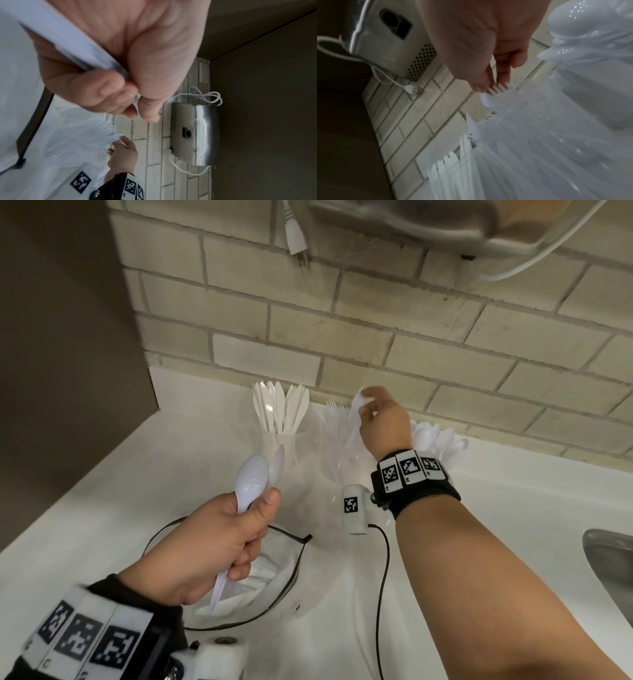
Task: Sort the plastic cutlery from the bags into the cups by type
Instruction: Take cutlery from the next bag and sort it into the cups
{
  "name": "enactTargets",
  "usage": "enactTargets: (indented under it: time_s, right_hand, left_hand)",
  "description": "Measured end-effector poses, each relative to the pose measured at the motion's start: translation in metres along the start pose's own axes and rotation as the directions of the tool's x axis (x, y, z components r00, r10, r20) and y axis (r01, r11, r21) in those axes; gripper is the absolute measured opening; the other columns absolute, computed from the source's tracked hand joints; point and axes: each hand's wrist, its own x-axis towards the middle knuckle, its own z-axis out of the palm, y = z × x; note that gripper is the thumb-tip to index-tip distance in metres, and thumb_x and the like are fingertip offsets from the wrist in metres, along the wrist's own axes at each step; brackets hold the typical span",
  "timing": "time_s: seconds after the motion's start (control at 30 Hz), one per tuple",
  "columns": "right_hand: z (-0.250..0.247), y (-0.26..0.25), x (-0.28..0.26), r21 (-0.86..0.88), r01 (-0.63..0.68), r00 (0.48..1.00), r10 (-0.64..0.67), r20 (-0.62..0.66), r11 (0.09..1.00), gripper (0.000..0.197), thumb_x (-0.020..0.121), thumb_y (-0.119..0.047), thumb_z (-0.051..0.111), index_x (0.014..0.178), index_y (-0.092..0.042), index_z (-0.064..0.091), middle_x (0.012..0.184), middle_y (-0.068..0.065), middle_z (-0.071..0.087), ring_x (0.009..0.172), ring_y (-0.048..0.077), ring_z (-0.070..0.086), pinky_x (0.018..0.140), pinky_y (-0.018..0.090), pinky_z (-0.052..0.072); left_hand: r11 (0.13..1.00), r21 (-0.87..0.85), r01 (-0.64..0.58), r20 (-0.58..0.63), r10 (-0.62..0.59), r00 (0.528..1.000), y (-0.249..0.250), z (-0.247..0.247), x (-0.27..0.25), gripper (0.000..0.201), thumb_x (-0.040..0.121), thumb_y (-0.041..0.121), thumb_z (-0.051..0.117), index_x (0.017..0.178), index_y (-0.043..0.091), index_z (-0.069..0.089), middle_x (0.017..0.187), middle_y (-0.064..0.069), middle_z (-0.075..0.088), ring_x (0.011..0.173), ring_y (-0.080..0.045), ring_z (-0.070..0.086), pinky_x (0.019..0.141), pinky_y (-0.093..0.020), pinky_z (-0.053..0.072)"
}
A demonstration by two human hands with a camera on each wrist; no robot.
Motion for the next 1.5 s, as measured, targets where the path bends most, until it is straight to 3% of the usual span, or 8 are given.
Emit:
enactTargets:
  time_s: [0.13,0.23,0.43,0.57,0.97,1.1,1.27,1.5]
  right_hand:
    - [-0.001,-0.002,-0.008,-0.08,0.038,0.999,-0.038,0.005,0.996,0.031,0.095,-0.014,0.049,0.122,-0.016,0.063,0.125,0.009,0.059,0.11,0.027,0.058,0.096,0.029,0.044]
    - [-0.018,-0.031,-0.03,0.129,0.069,0.998,-0.067,-0.019,0.989,0.018,0.094,-0.026,0.056,0.107,-0.02,0.067,0.11,0.003,0.063,0.084,0.014,0.06,0.078,0.022,0.043]
    - [-0.038,-0.085,-0.095,0.408,-0.085,0.777,-0.196,0.598,0.909,0.05,0.084,-0.054,0.06,0.126,-0.03,0.049,0.098,-0.001,0.067,0.056,0.007,0.059,0.055,0.019,0.042]
    - [-0.031,-0.087,-0.101,0.324,-0.023,0.833,-0.161,0.53,0.946,0.025,0.087,-0.034,0.066,0.107,-0.02,0.058,0.068,-0.005,0.061,0.049,-0.001,0.053,0.06,0.022,0.042]
    - [-0.055,-0.063,-0.096,0.41,-0.131,0.93,-0.032,0.367,0.903,0.007,0.095,-0.026,0.055,0.093,-0.021,0.05,0.069,0.002,0.054,0.054,0.016,0.052,0.052,0.03,0.044]
    - [-0.087,-0.043,-0.072,0.299,-0.07,0.994,0.043,0.097,0.952,0.009,0.095,-0.023,0.056,0.098,-0.019,0.048,0.08,0.001,0.055,0.057,0.012,0.05,0.05,0.023,0.044]
    - [-0.127,-0.005,-0.033,-0.096,-0.001,0.951,-0.029,-0.308,0.995,0.024,0.096,-0.013,0.053,0.118,-0.004,0.049,0.119,0.011,0.044,0.079,0.016,0.044,0.064,0.011,0.029]
    - [-0.098,0.045,-0.012,-0.205,-0.127,0.972,0.081,-0.219,0.971,0.024,0.096,-0.006,0.049,0.119,-0.001,0.046,0.128,0.019,0.042,0.086,0.03,0.054,0.065,0.016,0.03]
  left_hand:
    - [0.997,0.078,0.0,-0.037,0.003,0.999,0.004,0.001,0.007,0.04,0.084,0.042,0.059,0.065,0.014,0.038,0.051,0.004,0.031,0.041,-0.011,0.027,0.038,-0.022,0.028]
    - [0.993,0.117,0.013,-0.029,-0.009,1.0,0.007,0.002,0.011,0.039,0.085,0.04,0.063,0.068,0.015,0.038,0.053,0.002,0.023,0.043,-0.012,0.021,0.039,-0.022,0.022]
    - [0.969,0.244,-0.047,0.03,0.04,0.999,0.019,0.017,0.023,0.032,0.08,0.027,0.074,0.07,0.015,0.047,0.054,0.006,0.036,0.04,-0.007,0.028,0.04,-0.019,0.024]
    - [0.948,0.298,-0.108,0.069,0.092,0.993,0.021,0.028,0.024,0.021,0.08,0.025,0.075,0.077,0.023,0.055,0.067,0.007,0.044,0.04,-0.002,0.034,0.041,-0.02,0.026]
    - [0.886,0.424,-0.189,0.089,0.167,0.982,0.002,0.03,0.029,0.031,0.098,0.043,0.038,0.092,0.021,0.059,0.063,0.007,0.045,0.052,-0.01,0.041,0.051,-0.027,0.035]
    - [0.576,0.771,-0.271,0.149,0.249,0.957,0.007,0.015,0.031,0.019,0.086,0.047,0.058,0.096,0.03,0.057,0.1,0.006,0.055,0.092,-0.01,0.055,0.083,-0.026,0.044]
    - [0.019,0.996,-0.089,0.09,-0.058,0.994,0.005,-0.004,0.033,0.026,0.076,0.061,0.062,0.086,0.038,0.067,0.129,0.011,0.048,0.128,-0.015,0.035,0.105,-0.044,0.022]
    - [0.011,0.993,-0.114,0.114,-0.09,0.989,-0.008,-0.001,0.044,0.035,0.095,0.039,0.047,0.13,0.034,0.05,0.139,0.012,0.04,0.117,-0.014,0.047,0.109,-0.039,0.023]
